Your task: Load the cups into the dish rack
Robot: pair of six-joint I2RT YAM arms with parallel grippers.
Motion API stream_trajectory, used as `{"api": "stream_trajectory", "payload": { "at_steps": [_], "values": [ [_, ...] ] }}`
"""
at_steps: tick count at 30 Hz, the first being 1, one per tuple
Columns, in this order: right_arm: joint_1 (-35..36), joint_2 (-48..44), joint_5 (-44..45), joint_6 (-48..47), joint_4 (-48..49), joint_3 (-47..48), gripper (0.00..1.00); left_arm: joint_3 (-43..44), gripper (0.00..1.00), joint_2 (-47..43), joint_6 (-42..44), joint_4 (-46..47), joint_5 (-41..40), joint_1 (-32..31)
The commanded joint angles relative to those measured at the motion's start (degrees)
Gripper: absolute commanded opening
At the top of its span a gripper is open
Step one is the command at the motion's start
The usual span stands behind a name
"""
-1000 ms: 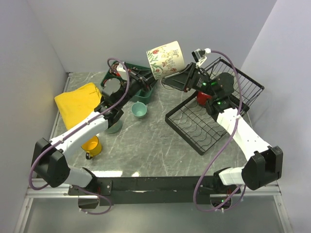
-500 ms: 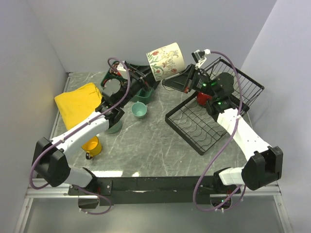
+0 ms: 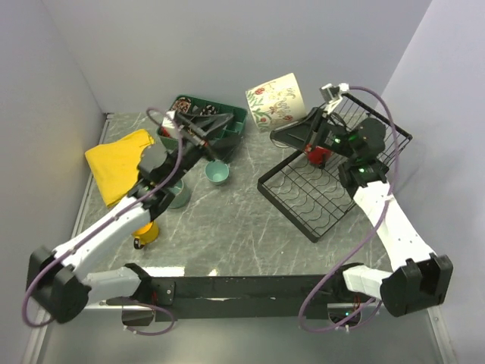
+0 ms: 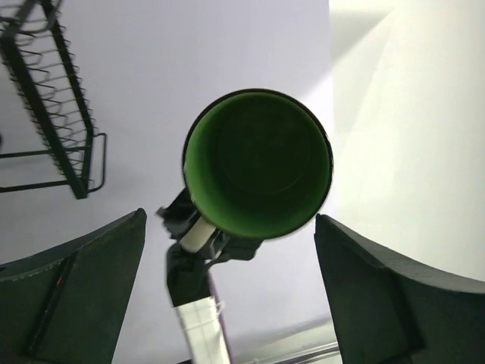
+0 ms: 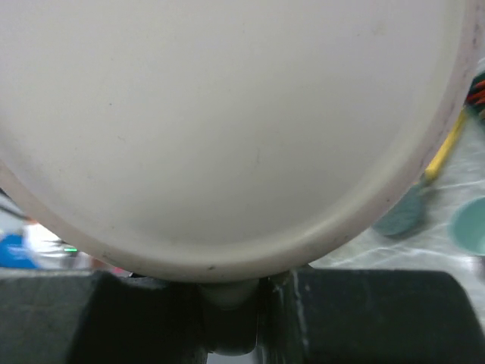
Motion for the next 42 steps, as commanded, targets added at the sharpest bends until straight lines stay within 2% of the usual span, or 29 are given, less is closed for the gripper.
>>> {"api": "stream_trajectory", "payload": {
  "at_steps": [1,3,6,9,12,21,27,34,42],
  "values": [
    [-1.7,-7.0,0.8,-17.0,-8.9,4.5,0.0,-4.9,0.99,-8.6,8.8,-8.2,-0.3,2.1],
    [-1.7,-8.8,3.4,-29.3,-18.1,5.9,0.0,-5.9,0.96,-11.2,14.6,-11.6,-1.1,3.5],
    [-1.7,-10.9,9.5,-42.5,-34.8,7.6,0.0,-7.0,0.96,-15.6,23.1,-18.7,-2.6,4.7],
    [-1.7,-13.3,17.1,-51.5,-42.4,6.6,0.0,-7.3,0.96,-19.5,30.1,-25.6,-4.7,5.3],
    [-1.7,-16.0,23.7,-57.4,-45.5,3.5,0.0,-8.4,0.96,-21.8,34.9,-29.9,-6.3,5.3],
    [-1.7,-21.2,45.2,-67.4,-46.4,-7.3,0.0,-15.2,0.96,-28.5,36.6,-33.6,-9.0,5.4],
    [-1.7,-23.6,54.1,-69.5,-42.7,-16.3,0.0,-19.0,0.96,-31.1,34.8,-32.8,-9.1,5.4],
    [-0.7,-18.5,57.5,-66.7,-38.3,-19.8,0.0,-20.5,0.96,-32.1,33.6,-32.7,-9.0,5.5],
    [1.2,-9.8,61.0,-62.7,-32.9,-18.8,0.0,-21.3,0.96,-33.4,32.8,-33.3,-9.0,5.5]
  ]
}}
